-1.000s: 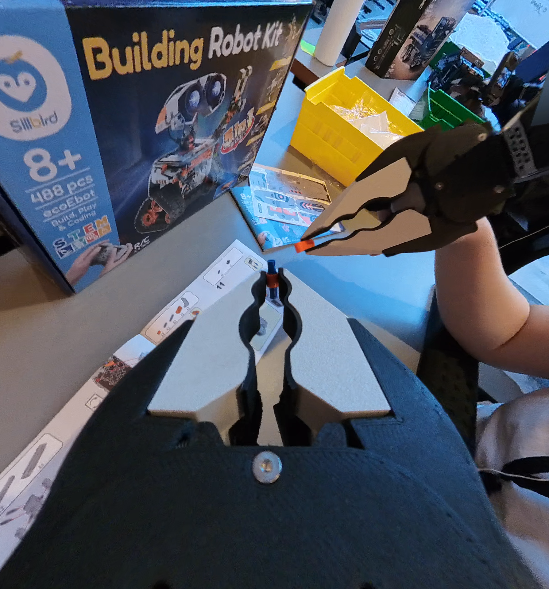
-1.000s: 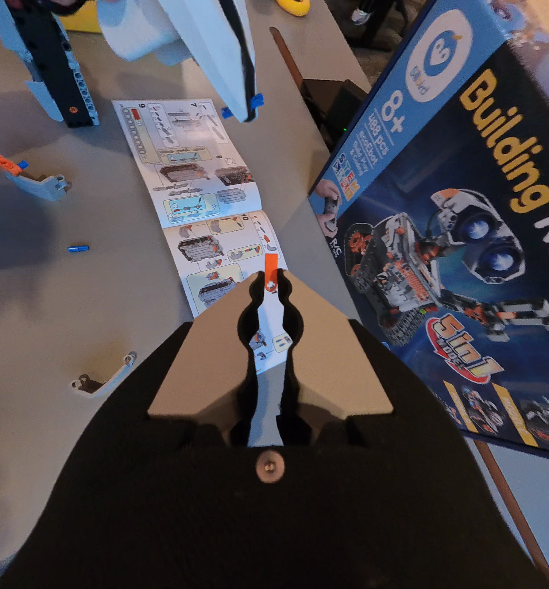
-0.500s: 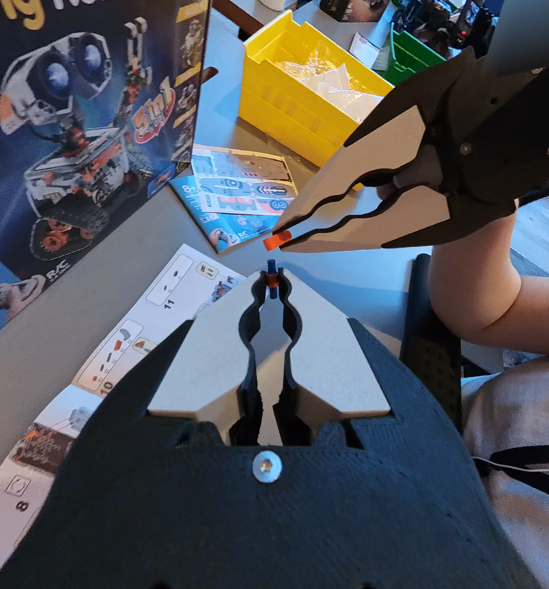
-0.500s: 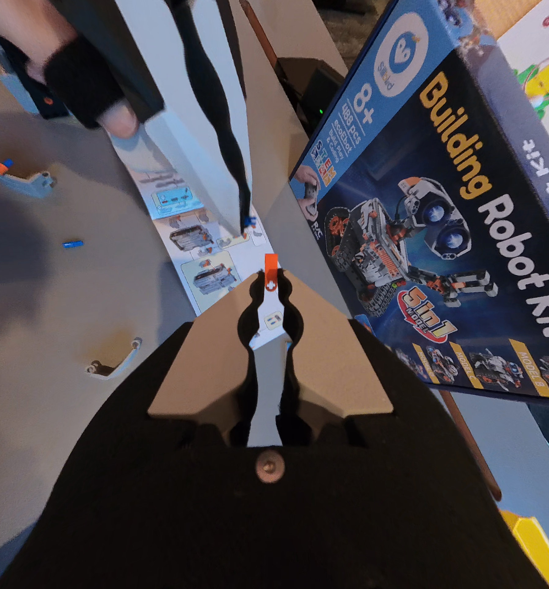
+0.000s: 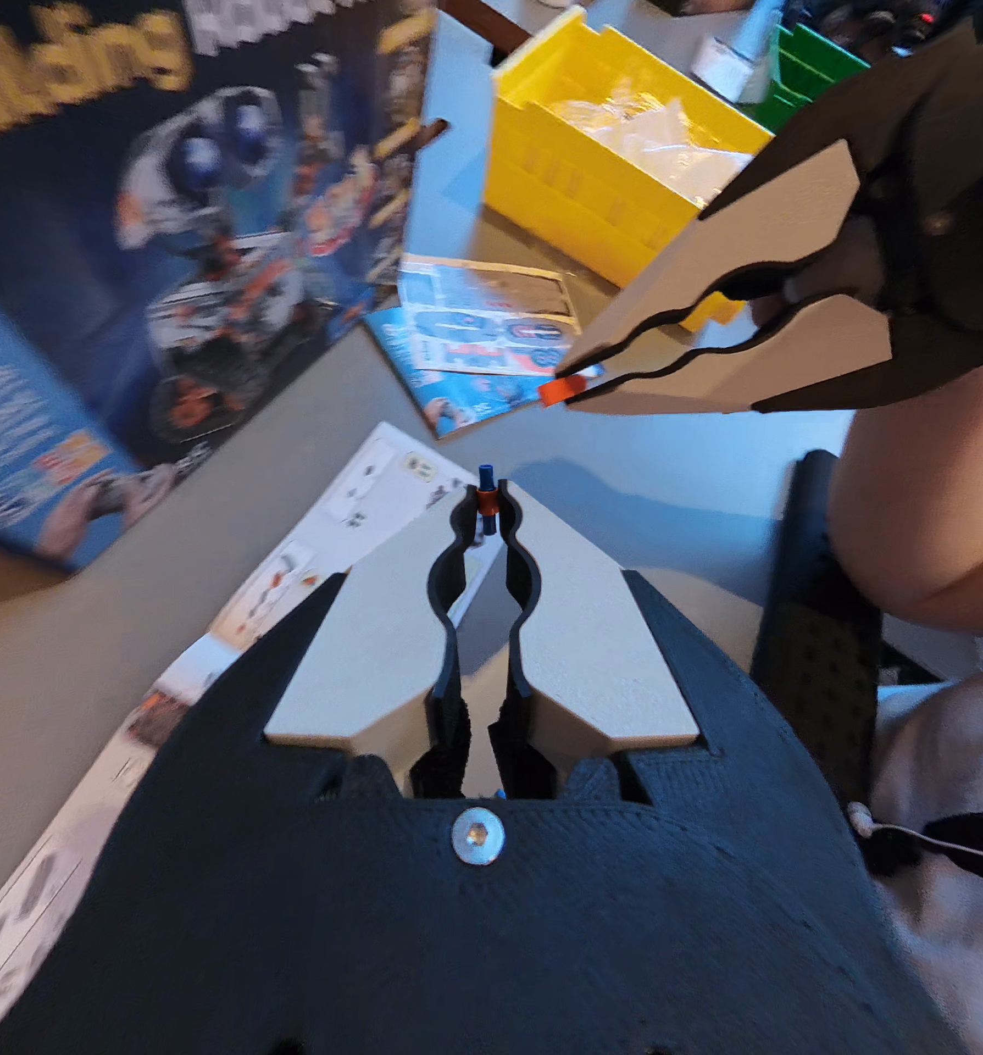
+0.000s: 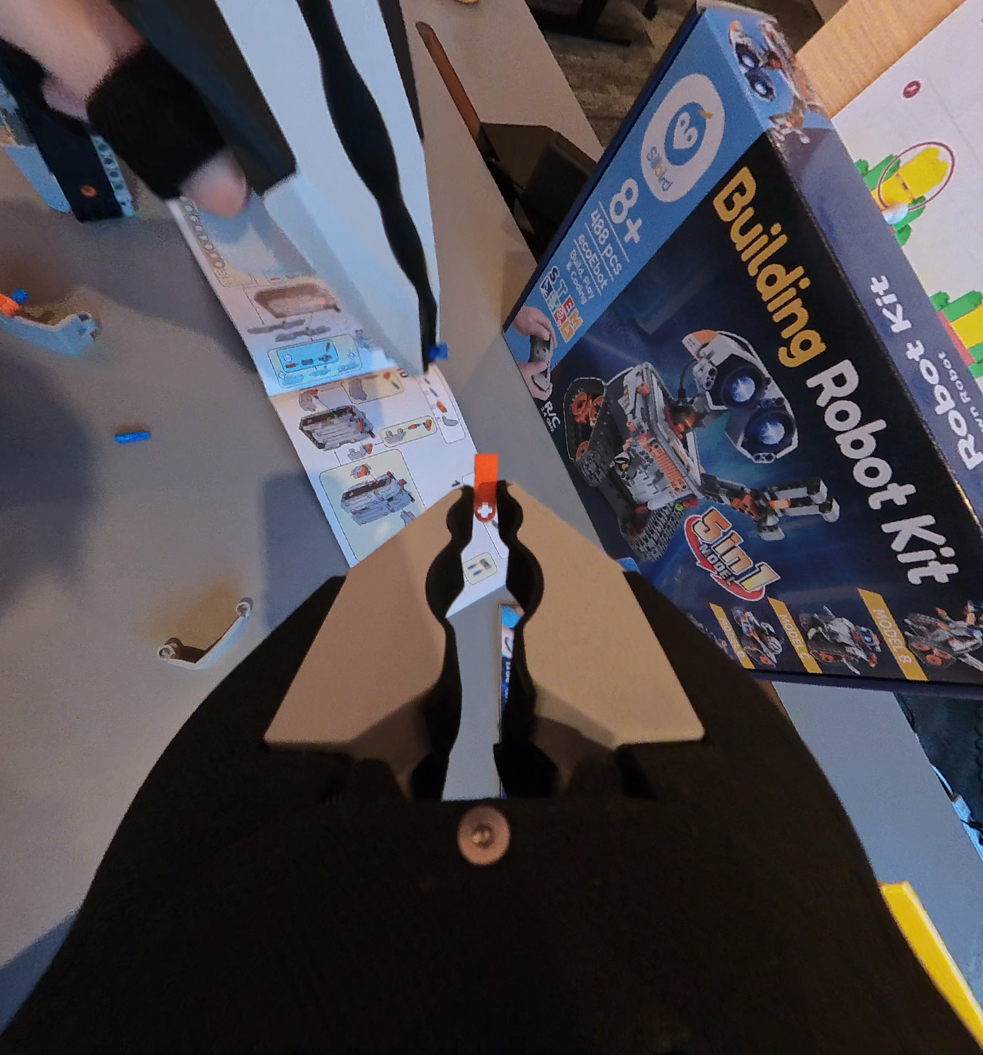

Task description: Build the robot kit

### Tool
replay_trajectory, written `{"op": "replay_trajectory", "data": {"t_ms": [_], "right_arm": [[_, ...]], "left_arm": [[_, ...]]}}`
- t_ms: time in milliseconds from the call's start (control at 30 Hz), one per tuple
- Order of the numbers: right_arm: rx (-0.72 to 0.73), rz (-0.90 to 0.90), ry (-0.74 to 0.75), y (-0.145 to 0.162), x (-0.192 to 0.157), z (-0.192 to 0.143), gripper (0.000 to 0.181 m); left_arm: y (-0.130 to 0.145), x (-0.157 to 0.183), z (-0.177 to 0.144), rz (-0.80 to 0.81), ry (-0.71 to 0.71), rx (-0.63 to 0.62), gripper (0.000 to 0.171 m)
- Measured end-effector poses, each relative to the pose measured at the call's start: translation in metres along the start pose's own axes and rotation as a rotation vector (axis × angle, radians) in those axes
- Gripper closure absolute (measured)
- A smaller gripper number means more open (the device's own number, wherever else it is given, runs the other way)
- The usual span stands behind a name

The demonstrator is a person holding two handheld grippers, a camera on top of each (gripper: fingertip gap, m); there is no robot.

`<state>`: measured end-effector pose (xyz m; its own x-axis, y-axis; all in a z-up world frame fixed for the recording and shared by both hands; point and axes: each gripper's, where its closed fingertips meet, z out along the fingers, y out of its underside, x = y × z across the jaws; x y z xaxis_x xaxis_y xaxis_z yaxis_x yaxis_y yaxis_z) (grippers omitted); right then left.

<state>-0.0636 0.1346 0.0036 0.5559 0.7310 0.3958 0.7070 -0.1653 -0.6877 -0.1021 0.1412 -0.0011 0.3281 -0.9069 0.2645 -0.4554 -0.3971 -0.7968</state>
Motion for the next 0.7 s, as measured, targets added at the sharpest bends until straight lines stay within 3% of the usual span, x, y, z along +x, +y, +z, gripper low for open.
{"op": "replay_trajectory", "data": {"t_ms": [233, 700], "right_arm": [[-0.059, -0.006, 0.011, 0.011, 0.002, 0.004, 0.174], [-0.077, -0.019, -0.001, 0.014, -0.002, 0.007, 0.174]], "left_arm": [[-0.009, 0.002, -0.017, -0.056, 0.055, 0.08, 0.167], [-0.004, -0.007, -0.018, -0.057, -0.006, 0.05, 0.167]]}}
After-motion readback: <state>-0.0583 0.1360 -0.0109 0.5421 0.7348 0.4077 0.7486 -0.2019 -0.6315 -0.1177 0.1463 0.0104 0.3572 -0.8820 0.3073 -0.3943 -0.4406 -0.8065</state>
